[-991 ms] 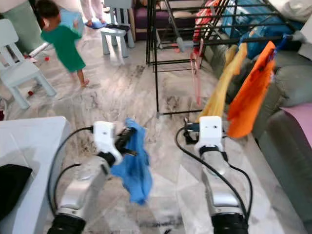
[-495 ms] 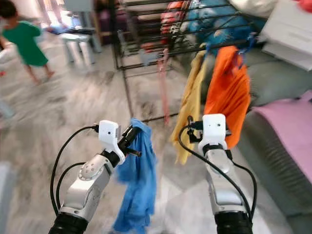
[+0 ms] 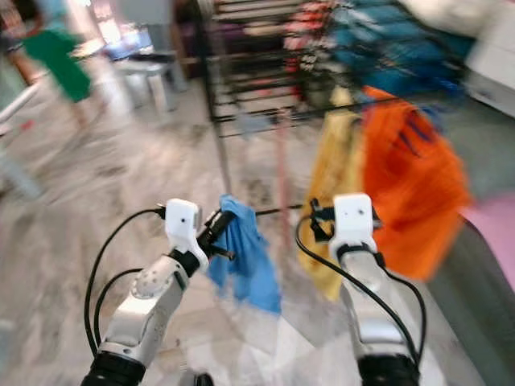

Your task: Hang hanger

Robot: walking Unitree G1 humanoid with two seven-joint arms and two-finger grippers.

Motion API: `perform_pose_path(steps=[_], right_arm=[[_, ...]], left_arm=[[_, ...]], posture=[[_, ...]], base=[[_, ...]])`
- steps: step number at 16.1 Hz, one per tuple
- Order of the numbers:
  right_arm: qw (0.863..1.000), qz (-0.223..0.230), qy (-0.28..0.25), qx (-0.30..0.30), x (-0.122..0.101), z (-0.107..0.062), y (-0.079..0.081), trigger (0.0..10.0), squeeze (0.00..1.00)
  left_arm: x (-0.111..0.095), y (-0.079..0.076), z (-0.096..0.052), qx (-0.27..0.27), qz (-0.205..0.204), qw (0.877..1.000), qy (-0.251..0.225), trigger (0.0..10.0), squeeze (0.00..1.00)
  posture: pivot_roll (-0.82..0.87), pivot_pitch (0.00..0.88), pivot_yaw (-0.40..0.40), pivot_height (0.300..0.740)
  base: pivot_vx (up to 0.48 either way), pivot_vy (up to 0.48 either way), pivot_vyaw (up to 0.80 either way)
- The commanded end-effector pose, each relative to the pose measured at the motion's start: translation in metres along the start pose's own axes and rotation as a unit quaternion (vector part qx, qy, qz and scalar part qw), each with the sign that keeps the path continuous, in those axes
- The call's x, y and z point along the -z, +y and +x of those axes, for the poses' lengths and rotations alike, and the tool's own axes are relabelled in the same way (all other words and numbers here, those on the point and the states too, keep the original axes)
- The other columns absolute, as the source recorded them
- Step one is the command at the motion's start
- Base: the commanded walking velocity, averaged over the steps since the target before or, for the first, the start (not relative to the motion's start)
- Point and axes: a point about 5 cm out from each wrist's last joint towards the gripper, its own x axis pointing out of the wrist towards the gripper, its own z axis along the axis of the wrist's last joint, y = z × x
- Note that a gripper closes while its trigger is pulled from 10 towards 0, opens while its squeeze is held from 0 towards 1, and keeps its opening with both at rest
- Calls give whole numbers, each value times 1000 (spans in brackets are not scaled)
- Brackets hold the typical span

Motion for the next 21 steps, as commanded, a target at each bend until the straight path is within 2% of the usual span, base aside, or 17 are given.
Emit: perform_pose_path(steps=[1, 9, 14, 18, 21], right_arm=[[1000, 5, 0, -19, 0, -1, 10, 10000, 0], [1000, -3, 5, -20, 0, 1, 13, 10000, 0], [999, -20, 39, 31, 5, 14, 2, 10000, 0], [997, -11, 63, 42, 7, 23, 1, 10000, 0], [997, -2, 79, 21, 11, 27, 7, 10000, 0]], left_arm=[[0, 2, -2, -11, -7, 1000, -2, 10000, 0], [2, -2, -2, -5, -6, 1000, 7, 10000, 0], [3, -3, -1, -2, -5, 1000, 11, 10000, 0], [3, -4, -1, 0, -5, 1000, 13, 10000, 0], [4, -6, 0, 3, -5, 1000, 16, 10000, 0]], posture=[[-94, 131, 0, 740], [-95, 134, -2, 740], [-92, 135, 0, 740], [-92, 135, -2, 740], [-91, 134, -3, 740]], base=[[285, 386, 431], [0, 0, 0], [0, 0, 0], [0, 0, 0], [0, 0, 0]])
